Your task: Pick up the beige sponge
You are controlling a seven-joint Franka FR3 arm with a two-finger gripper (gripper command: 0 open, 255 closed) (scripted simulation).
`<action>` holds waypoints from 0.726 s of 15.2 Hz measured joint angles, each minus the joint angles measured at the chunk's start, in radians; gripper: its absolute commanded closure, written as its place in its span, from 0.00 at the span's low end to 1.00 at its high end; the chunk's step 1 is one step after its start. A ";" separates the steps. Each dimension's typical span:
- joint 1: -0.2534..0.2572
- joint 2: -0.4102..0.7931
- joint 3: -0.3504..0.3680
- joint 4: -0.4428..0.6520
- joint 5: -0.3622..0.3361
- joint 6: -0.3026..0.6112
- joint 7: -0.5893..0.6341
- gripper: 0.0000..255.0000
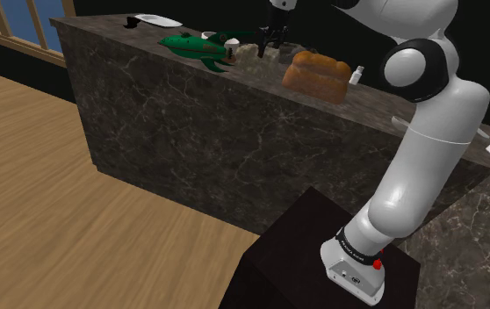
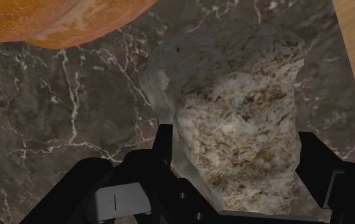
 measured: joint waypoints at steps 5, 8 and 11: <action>-0.002 0.036 0.000 0.101 0.004 -0.069 -0.005 1.00; -0.006 0.068 -0.001 0.191 0.008 -0.126 -0.012 1.00; -0.010 0.105 -0.002 0.289 0.013 -0.187 -0.018 1.00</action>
